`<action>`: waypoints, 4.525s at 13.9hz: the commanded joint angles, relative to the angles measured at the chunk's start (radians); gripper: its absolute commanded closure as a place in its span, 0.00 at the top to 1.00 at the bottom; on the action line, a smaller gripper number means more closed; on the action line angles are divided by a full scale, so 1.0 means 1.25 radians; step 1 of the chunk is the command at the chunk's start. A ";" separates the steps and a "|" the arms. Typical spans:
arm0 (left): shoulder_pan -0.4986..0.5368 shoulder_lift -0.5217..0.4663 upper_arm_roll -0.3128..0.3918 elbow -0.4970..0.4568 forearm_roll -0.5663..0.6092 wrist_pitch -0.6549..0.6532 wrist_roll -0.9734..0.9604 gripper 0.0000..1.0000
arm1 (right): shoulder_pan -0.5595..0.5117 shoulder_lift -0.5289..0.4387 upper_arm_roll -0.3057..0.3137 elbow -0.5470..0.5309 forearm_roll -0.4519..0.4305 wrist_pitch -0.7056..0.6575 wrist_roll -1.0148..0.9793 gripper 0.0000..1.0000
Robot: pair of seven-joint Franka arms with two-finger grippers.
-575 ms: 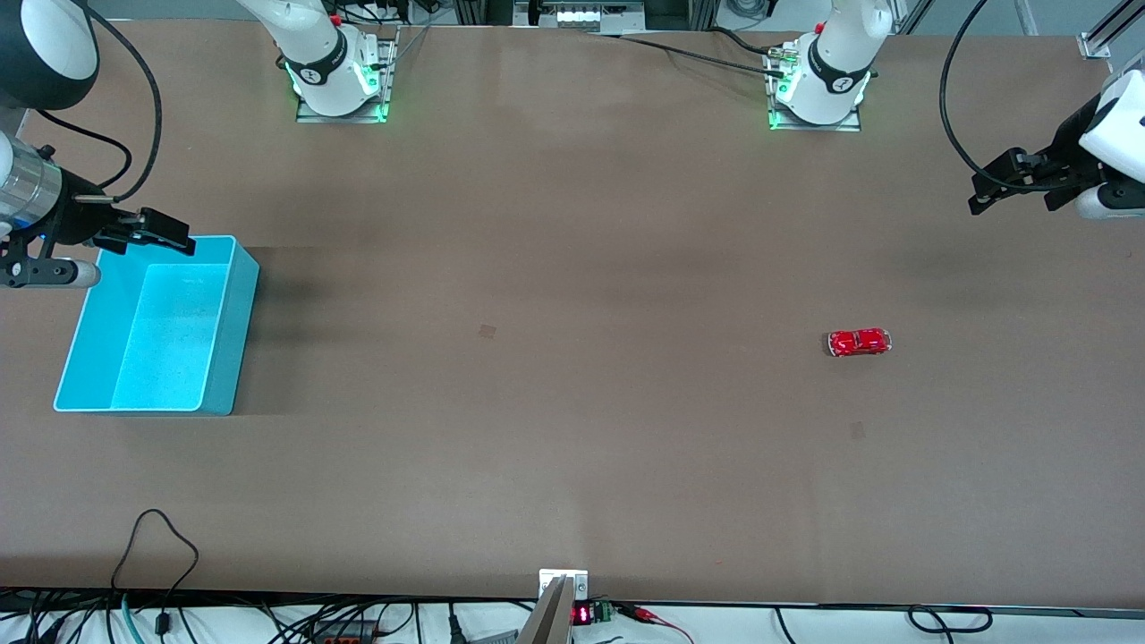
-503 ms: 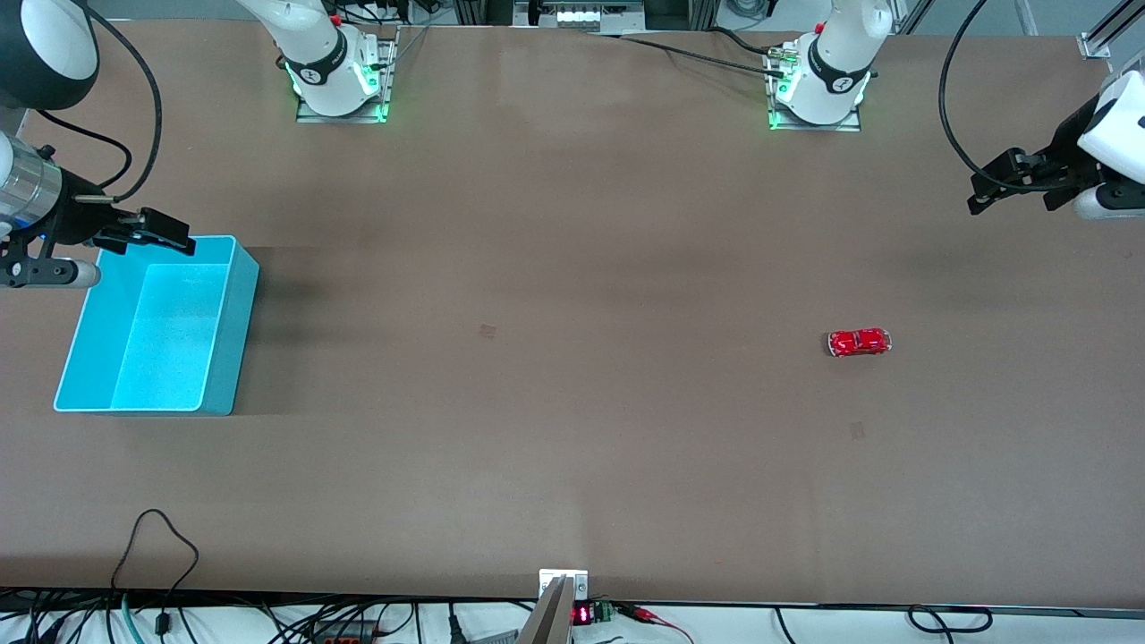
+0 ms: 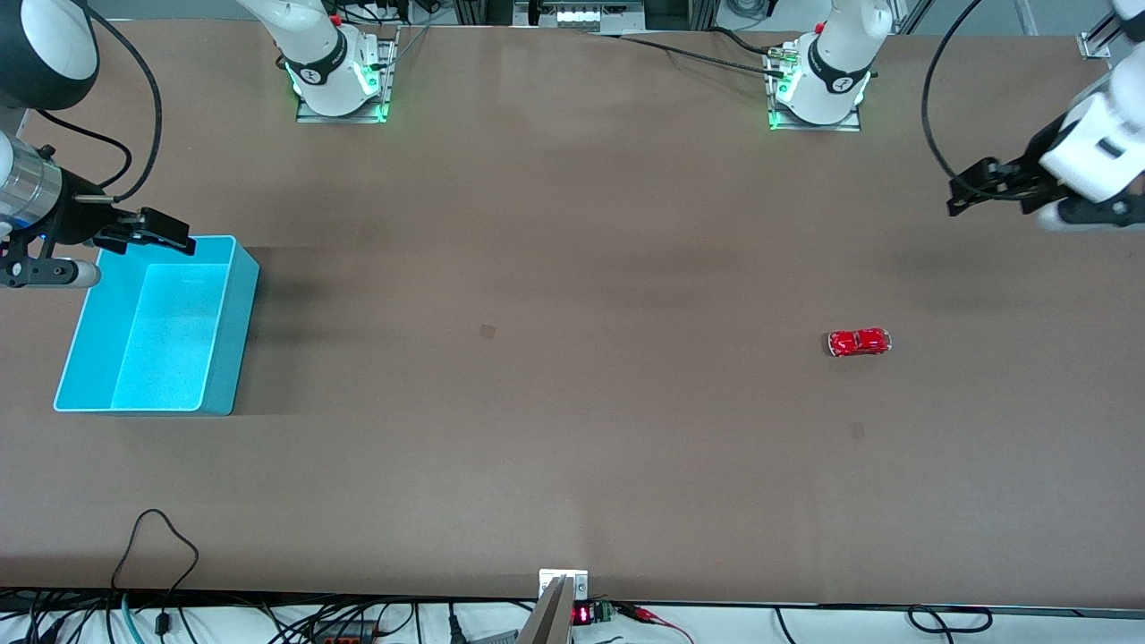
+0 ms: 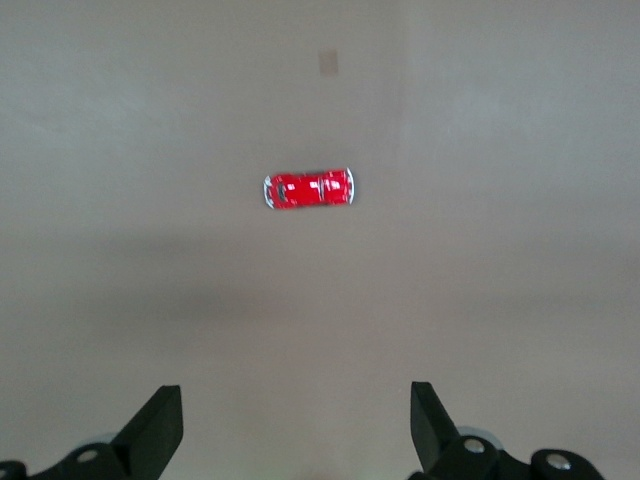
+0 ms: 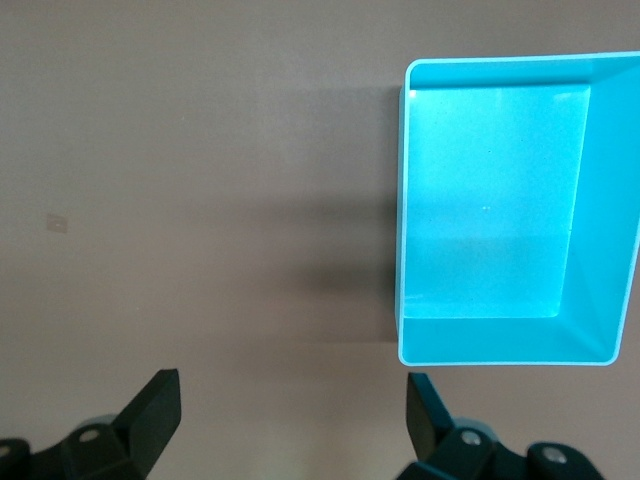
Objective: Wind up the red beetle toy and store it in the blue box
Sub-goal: 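Move the left gripper down over the red toy car, then close the left gripper on the red car, pressing it onto the table, then drag the red car backward along the table, then open the left gripper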
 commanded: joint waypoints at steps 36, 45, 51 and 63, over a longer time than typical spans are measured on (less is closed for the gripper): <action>0.108 0.408 -0.074 -0.283 0.089 0.803 1.201 0.86 | -0.010 -0.012 -0.027 0.156 -0.015 -0.038 0.002 1.00; 0.110 0.412 -0.073 -0.283 0.089 0.803 1.201 0.45 | -0.007 -0.013 -0.026 0.155 -0.015 -0.043 0.002 1.00; 0.111 0.413 -0.074 -0.281 0.123 0.795 1.206 0.38 | -0.010 -0.012 -0.027 0.155 -0.014 -0.051 0.007 1.00; 0.153 0.457 -0.074 -0.275 0.146 0.795 1.213 0.33 | -0.007 -0.011 -0.027 0.155 -0.015 -0.050 0.011 1.00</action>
